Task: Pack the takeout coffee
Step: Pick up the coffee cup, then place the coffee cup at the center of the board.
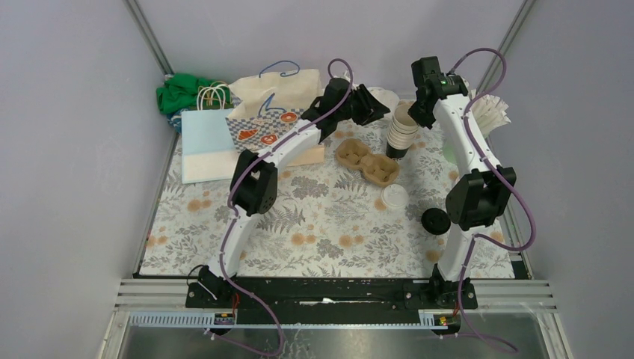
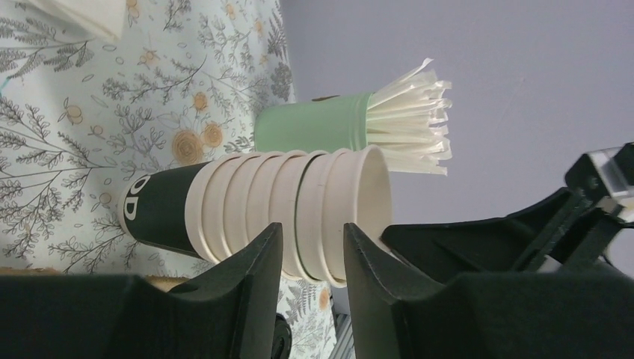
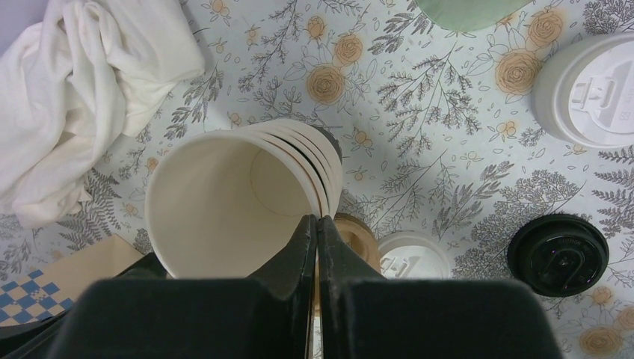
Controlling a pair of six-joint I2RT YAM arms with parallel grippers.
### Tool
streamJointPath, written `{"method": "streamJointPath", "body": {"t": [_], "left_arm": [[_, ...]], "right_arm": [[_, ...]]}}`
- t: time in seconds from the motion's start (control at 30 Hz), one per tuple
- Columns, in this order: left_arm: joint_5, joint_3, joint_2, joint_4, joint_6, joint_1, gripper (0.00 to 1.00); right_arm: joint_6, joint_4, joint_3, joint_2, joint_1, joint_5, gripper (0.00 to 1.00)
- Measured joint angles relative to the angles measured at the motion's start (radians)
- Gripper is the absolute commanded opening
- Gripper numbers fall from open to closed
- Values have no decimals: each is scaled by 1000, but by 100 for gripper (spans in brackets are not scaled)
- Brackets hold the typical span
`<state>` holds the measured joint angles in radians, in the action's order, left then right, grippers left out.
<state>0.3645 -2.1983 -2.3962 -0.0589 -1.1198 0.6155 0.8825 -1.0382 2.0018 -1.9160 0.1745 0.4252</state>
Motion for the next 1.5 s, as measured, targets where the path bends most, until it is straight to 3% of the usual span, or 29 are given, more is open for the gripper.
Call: {"method": "streamJointPath", "body": {"t": [0.5,0.73,0.97,1.5], "left_arm": [[13,0,-14,-29,1,10,38],[34,0,-17,-30,3,16,48],[47,0,-27,-43,3,20,36],[50,0,-27,-36,27,21,36]], "right_arm": [[13,4,-5,2,-5,-10,0],[16,8,-18,12,-5,-23,0],[17,12,-27,23,-8,-25,0],[29,19,-11,103,-23,-26,0]]}}
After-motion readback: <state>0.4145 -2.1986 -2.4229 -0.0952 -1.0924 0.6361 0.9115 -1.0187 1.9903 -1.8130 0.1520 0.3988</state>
